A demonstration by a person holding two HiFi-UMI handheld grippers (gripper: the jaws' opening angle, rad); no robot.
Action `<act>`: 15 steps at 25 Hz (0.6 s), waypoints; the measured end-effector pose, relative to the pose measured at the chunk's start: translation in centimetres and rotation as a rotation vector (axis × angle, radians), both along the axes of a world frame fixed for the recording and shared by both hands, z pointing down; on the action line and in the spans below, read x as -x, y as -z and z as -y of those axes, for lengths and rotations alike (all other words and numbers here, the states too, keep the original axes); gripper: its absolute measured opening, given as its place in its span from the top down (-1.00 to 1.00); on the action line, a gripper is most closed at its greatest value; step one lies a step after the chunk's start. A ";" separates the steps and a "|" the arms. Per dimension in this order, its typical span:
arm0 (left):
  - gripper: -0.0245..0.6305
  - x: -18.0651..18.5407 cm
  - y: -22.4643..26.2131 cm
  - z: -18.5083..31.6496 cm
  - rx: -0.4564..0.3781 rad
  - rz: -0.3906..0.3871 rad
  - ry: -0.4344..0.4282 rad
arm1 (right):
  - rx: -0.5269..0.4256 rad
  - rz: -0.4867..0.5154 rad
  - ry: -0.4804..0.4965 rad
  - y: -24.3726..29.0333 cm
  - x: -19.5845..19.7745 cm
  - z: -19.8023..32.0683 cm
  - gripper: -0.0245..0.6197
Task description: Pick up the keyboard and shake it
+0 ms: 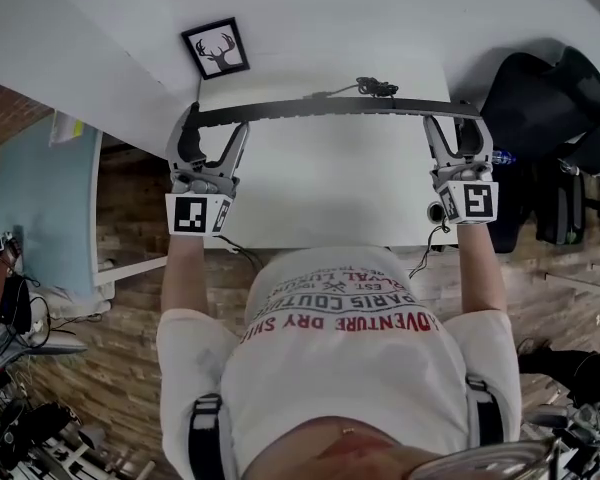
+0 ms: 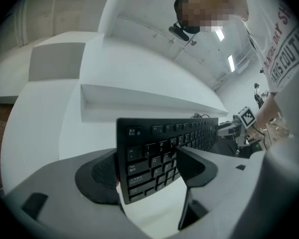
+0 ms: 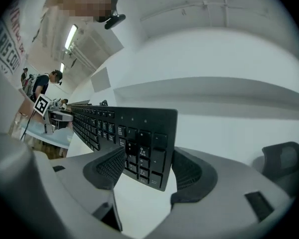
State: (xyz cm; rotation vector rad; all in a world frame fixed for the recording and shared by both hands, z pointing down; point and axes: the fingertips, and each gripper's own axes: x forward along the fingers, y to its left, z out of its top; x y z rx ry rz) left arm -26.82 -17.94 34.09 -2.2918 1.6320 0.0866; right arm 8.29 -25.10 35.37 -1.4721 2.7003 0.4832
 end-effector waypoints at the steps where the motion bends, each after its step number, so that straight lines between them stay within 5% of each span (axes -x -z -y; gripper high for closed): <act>1: -0.13 -0.2 -0.3 -0.1 0.006 0.023 -0.005 | -0.027 -0.012 -0.007 0.3 -0.1 -0.2 0.00; 8: -0.13 -0.8 -1.9 -0.4 0.043 0.059 -0.017 | -0.041 -0.064 -0.024 0.6 -0.1 -0.6 -0.01; 15: -0.14 -0.7 -3.3 0.4 0.141 0.073 -0.018 | 0.187 -0.052 -0.003 -2.6 0.1 0.1 -0.01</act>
